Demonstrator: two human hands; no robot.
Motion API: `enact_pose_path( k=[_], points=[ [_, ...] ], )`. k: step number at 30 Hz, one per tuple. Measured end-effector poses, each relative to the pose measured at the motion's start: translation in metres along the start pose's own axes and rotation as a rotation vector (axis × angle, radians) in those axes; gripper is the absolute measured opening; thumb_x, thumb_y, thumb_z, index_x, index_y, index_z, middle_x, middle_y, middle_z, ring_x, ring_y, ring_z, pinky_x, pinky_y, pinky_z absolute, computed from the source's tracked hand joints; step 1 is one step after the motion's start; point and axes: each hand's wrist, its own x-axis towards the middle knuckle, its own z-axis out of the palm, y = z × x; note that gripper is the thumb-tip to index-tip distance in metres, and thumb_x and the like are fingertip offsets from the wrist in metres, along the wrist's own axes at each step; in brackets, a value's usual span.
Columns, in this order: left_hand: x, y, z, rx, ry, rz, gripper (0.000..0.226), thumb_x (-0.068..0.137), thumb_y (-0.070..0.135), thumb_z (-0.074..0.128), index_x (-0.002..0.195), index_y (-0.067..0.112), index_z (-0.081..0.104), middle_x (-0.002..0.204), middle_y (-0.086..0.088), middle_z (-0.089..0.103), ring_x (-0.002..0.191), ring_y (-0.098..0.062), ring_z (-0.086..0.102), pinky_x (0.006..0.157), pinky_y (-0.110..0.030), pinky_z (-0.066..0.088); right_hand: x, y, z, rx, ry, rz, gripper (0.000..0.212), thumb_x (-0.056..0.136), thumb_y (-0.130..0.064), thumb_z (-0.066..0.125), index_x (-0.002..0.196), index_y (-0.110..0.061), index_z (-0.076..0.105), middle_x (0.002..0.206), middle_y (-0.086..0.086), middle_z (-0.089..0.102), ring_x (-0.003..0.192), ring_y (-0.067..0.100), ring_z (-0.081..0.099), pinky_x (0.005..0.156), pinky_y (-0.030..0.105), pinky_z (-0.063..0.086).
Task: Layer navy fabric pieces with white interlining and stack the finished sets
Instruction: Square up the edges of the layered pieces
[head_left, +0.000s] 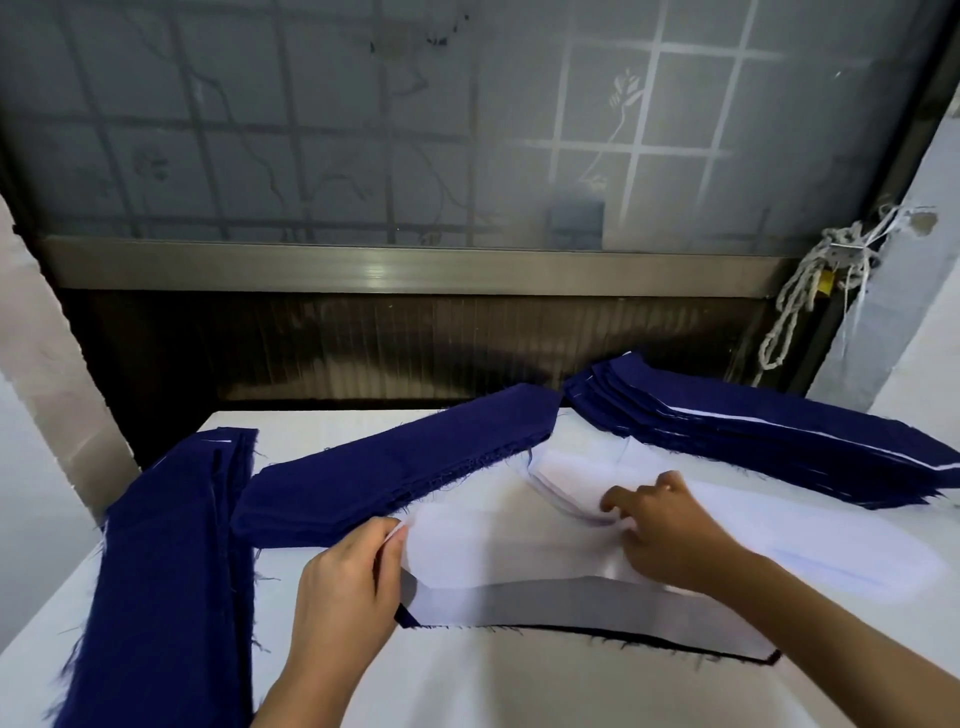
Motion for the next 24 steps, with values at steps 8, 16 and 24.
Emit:
enact_pose_path(
  k=[8, 16, 24],
  points=[
    [-0.001, 0.001, -0.004, -0.017, -0.012, -0.085, 0.027, 0.095, 0.024, 0.057, 0.070, 0.034, 0.052, 0.051, 0.015, 0.044, 0.051, -0.013, 0.048, 0.043, -0.023, 0.032, -0.022, 0.046, -0.023, -0.096, 0.113, 0.080, 0.025, 0.091, -0.017, 0.053, 0.108, -0.032, 0.064, 0.090, -0.012, 0.066, 0.085, 0.008, 0.053, 0.091, 0.022, 0.016],
    [-0.001, 0.002, -0.005, -0.047, -0.017, -0.140, 0.048, 0.096, 0.024, 0.058, 0.061, 0.034, 0.026, 0.058, 0.009, 0.046, 0.052, -0.014, 0.042, 0.043, -0.025, 0.026, -0.039, 0.066, -0.026, -0.329, 0.399, -0.028, 0.032, 0.059, 0.008, 0.079, 0.079, -0.017, 0.071, 0.071, -0.004, 0.059, 0.070, 0.025, 0.057, 0.088, 0.038, 0.034],
    [0.000, 0.002, -0.005, -0.011, -0.071, -0.104, 0.044, 0.095, 0.023, 0.060, 0.060, 0.022, 0.033, 0.047, 0.006, 0.034, 0.044, -0.014, 0.033, 0.044, -0.028, 0.027, -0.044, 0.084, -0.028, -0.458, 0.527, 0.071, 0.035, 0.058, 0.016, 0.071, 0.084, -0.007, 0.068, 0.073, 0.007, 0.059, 0.075, 0.033, 0.055, 0.088, 0.046, 0.035]
  ],
)
